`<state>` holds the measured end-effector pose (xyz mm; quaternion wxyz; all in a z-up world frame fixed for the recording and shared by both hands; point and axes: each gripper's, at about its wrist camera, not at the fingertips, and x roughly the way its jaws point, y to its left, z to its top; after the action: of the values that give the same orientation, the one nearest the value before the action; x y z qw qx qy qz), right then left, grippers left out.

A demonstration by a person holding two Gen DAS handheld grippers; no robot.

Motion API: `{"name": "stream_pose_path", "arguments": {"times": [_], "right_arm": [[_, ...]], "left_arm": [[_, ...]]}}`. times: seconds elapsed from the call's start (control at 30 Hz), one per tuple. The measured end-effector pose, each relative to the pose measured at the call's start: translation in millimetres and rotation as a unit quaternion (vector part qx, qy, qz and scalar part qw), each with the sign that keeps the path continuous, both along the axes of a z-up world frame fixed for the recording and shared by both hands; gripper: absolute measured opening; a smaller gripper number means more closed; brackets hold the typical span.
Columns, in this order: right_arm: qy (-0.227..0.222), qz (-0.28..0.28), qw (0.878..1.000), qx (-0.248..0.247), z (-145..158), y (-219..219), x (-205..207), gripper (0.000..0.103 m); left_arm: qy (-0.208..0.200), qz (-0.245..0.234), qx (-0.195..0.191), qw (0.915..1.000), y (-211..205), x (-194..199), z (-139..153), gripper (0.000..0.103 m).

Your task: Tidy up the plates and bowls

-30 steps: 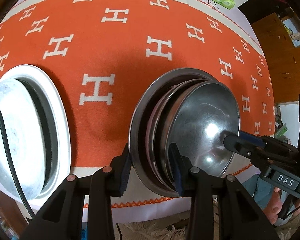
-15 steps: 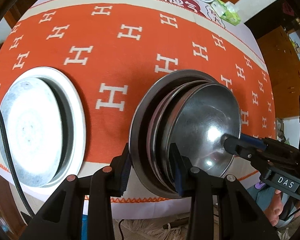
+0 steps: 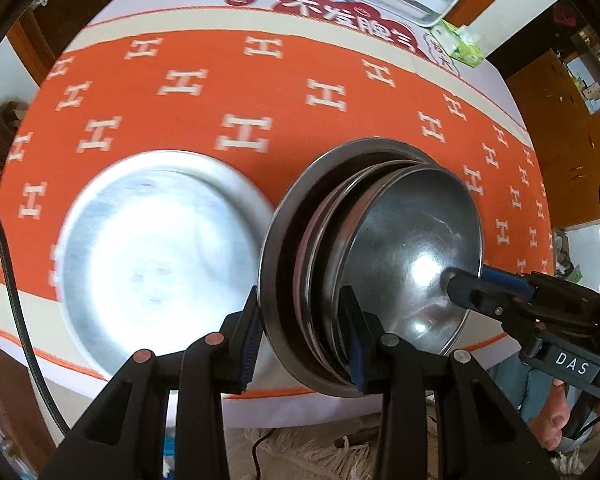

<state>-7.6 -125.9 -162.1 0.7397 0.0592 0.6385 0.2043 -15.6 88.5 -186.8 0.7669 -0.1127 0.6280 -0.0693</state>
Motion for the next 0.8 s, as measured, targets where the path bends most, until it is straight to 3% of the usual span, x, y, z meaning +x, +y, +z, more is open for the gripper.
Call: {"name": "stream_pose_path", "arguments": {"times": [0.4, 0.7, 0.8], "right_arm": [[0.016, 0.008, 1.0, 0.008, -22, 112, -8, 0.033], [0.051, 0.015, 0.999, -0.007, -44, 150, -5, 0.033], [0.044, 0.01, 0.999, -0.008, -43, 152, -4, 0.033]], "left_arm": [[0.017, 0.001, 0.018, 0.9997, 111, -7, -21, 0.035], [0.041, -0.003, 0.008, 0.9991, 143, -9, -46, 0.036], [0.046, -0.006, -0.002, 0.9989, 147, -8, -51, 0.037]]}}
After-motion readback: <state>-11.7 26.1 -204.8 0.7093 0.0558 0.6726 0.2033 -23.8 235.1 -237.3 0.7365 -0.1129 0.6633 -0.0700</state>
